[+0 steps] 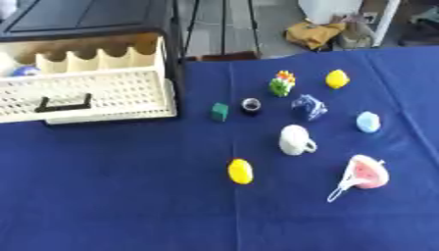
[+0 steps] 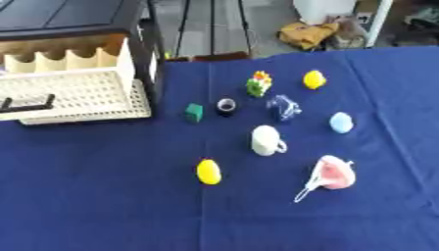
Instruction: Pick up objects from table and place into drawer.
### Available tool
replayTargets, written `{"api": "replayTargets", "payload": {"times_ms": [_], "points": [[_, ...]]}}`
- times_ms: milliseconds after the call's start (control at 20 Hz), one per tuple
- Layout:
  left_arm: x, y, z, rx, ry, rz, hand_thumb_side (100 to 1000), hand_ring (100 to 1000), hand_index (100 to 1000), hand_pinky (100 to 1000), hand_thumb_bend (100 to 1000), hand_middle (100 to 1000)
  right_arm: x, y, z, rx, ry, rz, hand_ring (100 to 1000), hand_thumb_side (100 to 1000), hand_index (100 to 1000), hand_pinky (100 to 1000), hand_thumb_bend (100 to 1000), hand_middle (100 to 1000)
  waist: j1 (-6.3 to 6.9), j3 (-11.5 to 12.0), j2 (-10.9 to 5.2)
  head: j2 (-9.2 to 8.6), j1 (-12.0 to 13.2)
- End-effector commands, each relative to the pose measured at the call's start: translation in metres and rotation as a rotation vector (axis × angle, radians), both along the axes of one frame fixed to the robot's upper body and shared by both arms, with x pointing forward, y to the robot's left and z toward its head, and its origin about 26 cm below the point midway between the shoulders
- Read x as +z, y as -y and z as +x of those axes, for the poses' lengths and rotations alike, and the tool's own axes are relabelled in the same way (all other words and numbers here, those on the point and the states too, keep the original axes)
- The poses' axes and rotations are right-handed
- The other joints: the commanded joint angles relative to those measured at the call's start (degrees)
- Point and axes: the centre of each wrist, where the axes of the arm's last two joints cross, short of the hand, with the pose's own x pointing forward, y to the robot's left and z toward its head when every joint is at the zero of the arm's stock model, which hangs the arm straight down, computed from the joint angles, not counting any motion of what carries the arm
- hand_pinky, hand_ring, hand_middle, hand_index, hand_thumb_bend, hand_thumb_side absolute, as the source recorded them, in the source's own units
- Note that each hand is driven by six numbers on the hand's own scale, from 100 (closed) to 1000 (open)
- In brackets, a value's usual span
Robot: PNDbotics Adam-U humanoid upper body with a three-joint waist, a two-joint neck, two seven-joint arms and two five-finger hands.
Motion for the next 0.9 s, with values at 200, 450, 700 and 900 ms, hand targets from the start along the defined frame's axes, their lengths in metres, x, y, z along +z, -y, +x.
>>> {"api": "replayTargets", "payload": {"times_ms": [200, 450, 700, 900], "points": [[-0.019, 0.004, 0.007, -0.143, 0.067, -0.052, 956, 859, 1000, 713, 104, 846, 0.016, 0.000, -0.006, -0.088, -0.063, -0.267, 753, 977, 850, 638, 100, 656, -0.58, -0.33, -1.62, 1.31, 0.66], [-0.041, 0.010, 0.018, -0.258, 0.096, -0.119, 965, 835, 1000, 677, 143, 834, 0.015, -0.004, -0.007, -0.129, -0.133, -0.494, 799, 997, 893, 678, 100, 720, -1.09, -0.35, -1.95, 1.87, 0.95], [-0.061, 0.016, 0.025, -0.346, 0.107, -0.187, 983, 830, 999, 671, 126, 829, 0.000, -0.004, -0.009, -0.136, -0.226, -0.734, 823, 1000, 910, 690, 100, 777, -1.38, 0.12, -1.87, 1.78, 0.99], [-0.072, 0.022, 0.029, -0.400, 0.111, -0.240, 1000, 827, 995, 664, 108, 829, -0.005, 0.000, -0.013, -0.173, -0.289, -0.907, 845, 1000, 927, 699, 100, 820, -1.47, 0.47, -1.55, 1.28, 0.66]]}}
